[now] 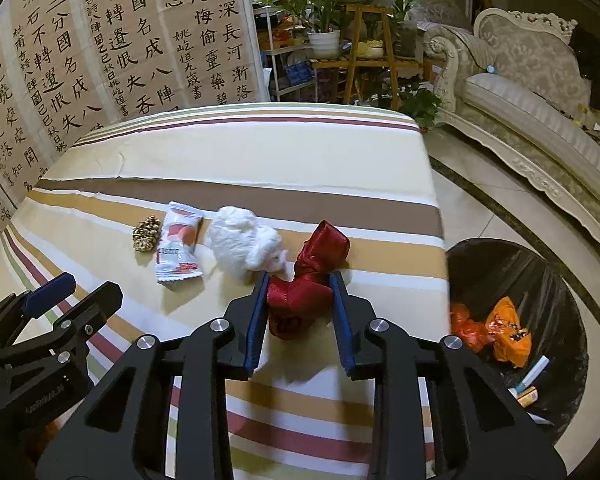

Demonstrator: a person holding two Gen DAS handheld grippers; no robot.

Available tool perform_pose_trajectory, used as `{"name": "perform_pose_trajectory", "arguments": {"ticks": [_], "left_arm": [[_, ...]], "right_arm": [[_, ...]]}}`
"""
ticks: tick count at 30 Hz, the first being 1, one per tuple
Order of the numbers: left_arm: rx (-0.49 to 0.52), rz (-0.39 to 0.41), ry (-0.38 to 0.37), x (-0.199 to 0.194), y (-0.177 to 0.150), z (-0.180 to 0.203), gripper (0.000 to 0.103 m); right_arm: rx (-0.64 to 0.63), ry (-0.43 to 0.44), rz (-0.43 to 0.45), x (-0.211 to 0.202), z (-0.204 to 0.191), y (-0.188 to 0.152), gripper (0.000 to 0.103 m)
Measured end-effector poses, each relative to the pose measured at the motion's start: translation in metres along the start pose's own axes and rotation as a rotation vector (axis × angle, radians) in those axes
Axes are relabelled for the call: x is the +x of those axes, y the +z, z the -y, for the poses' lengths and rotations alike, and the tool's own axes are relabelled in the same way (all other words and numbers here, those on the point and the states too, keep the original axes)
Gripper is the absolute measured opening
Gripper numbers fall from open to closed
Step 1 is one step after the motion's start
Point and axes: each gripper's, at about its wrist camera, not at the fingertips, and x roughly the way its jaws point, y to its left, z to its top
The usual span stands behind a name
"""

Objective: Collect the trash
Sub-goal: 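Grasp the red cloth with the right tool, then grasp the printed snack wrapper with the left tool while the right tool holds the cloth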

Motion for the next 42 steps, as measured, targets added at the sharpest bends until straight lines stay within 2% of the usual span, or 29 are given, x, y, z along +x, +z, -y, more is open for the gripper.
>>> {"name": "perform_pose_trajectory", "arguments": {"ticks": [3, 5, 7, 12, 14, 27, 32, 34, 36, 37, 39, 40, 42], "left_arm": [[0.002, -0.004, -0.001, 0.002, 0.001, 0.002, 0.07], [0.004, -0.006, 0.0, 0.003, 0.002, 0.004, 0.07], [0.004, -0.008, -0.003, 0.003, 0.002, 0.005, 0.07], [0.018, -0.006, -0.012, 0.003, 0.004, 0.011, 0.07], [0.022, -0.006, -0.016, 0.003, 0.006, 0.014, 0.07], [0.04, -0.02, -0.024, 0.023, 0.019, 0.033, 0.07], [0.058, -0.044, -0.022, 0.033, 0.021, 0.041, 0.055], [0.06, -0.054, -0.029, 0.036, 0.02, 0.042, 0.043], [0.07, -0.054, -0.026, 0.036, 0.019, 0.044, 0.035], [0.08, -0.05, -0.025, 0.036, 0.018, 0.046, 0.025], [0.085, -0.049, -0.038, 0.035, 0.017, 0.047, 0.021], [0.084, -0.048, -0.046, 0.035, 0.015, 0.046, 0.016], [0.09, -0.045, -0.05, 0.033, 0.012, 0.046, 0.014]], "right_arm": [[0.012, 0.003, -0.012, 0.001, 0.009, -0.002, 0.031], [0.035, 0.01, -0.016, 0.003, 0.014, -0.003, 0.046], [0.046, 0.014, -0.021, 0.004, 0.015, -0.004, 0.05], [0.042, 0.024, -0.026, 0.006, 0.015, -0.005, 0.048], [0.041, 0.031, -0.025, 0.005, 0.015, -0.005, 0.033], [0.055, 0.054, -0.014, 0.004, 0.026, -0.006, 0.031], [0.055, 0.071, -0.016, 0.006, 0.027, -0.005, 0.031], [0.053, 0.077, -0.018, 0.006, 0.027, -0.005, 0.031], [0.052, 0.082, -0.019, 0.006, 0.028, -0.006, 0.031], [0.052, 0.084, -0.019, 0.006, 0.028, -0.006, 0.031], [0.051, 0.086, -0.017, 0.006, 0.028, -0.006, 0.031], [0.05, 0.086, -0.017, 0.005, 0.029, -0.007, 0.031], [0.052, 0.084, -0.013, 0.004, 0.029, -0.007, 0.031]]}}
